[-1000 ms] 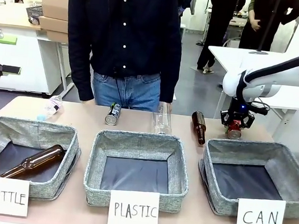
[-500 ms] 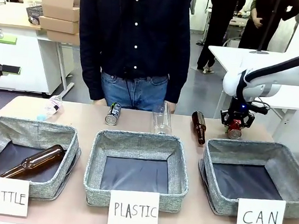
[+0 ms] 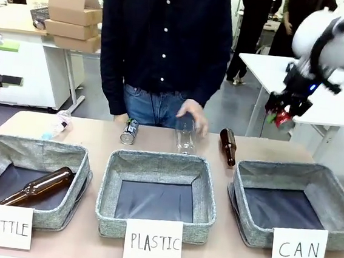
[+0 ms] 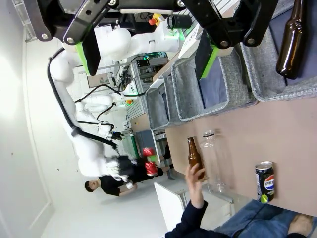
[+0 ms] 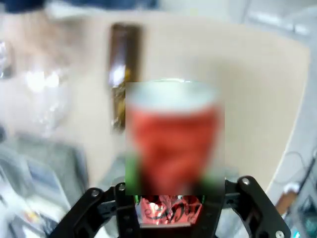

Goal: Sort the can waste into the basket.
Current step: Pick up the can waste from the table and place it in the right Fabric basket.

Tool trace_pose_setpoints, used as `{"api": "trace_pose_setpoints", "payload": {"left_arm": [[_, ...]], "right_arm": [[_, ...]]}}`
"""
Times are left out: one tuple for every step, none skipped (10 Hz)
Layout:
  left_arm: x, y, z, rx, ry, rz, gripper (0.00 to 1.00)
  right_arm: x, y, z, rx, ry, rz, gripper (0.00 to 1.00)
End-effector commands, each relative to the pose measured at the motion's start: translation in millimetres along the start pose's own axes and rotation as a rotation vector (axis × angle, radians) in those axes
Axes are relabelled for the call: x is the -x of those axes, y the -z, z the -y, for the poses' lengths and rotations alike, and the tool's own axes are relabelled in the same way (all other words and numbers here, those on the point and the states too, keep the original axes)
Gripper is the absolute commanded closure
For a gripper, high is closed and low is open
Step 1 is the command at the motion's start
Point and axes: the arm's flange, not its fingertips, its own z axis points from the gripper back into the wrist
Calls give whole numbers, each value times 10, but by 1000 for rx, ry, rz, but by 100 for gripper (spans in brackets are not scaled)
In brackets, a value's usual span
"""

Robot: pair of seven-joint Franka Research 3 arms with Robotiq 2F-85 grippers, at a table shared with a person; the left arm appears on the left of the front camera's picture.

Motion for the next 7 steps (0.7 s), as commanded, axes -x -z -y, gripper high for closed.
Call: {"api": "trace_pose_setpoints", "payload": {"left_arm": [[-10,16,7,26,20,14,0],[-10,16,7,26,20,14,0],[-10,16,7,26,20,14,0],[-10,16,7,26,20,14,0],[-10,16,7,26,20,14,0],[-10,16,7,26,20,14,0],[-10,16,7,26,20,14,0]], "right_arm": [[872,-322,60,-104,-333,-155,100],[1187,-393,9,-128,-493,-121,100],[1459,-373,-13,-118,-656,-118,100],[1650,-293,-9,-82,-798,-131,100],[1762,-196,15,-27,-890,-113,100],[1783,-168,23,-60,-944,-94,100],[1746,-159,40,-87,-955,-88,100]]}}
